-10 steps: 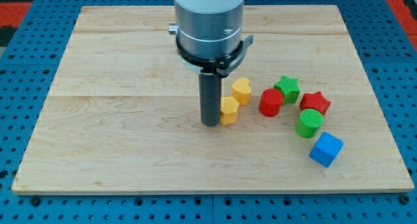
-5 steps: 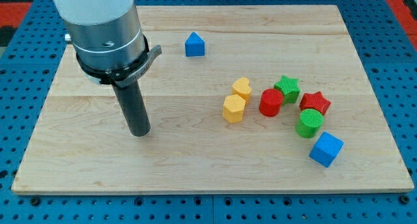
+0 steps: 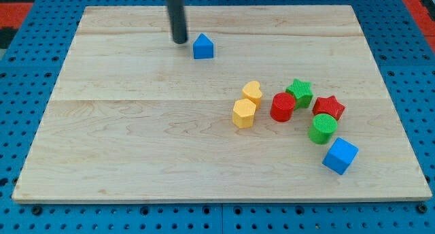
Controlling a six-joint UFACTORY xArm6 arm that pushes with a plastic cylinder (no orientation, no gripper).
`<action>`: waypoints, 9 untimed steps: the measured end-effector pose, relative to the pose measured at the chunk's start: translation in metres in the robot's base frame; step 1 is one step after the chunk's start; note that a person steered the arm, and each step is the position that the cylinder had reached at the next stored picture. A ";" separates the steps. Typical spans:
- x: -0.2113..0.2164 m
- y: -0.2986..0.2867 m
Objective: Move the blue triangle to the top left of the red circle
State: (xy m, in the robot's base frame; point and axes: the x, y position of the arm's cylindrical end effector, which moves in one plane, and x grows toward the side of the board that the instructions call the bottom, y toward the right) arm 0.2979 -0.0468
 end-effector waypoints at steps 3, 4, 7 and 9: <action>0.049 0.071; 0.046 0.117; 0.030 0.097; 0.079 0.104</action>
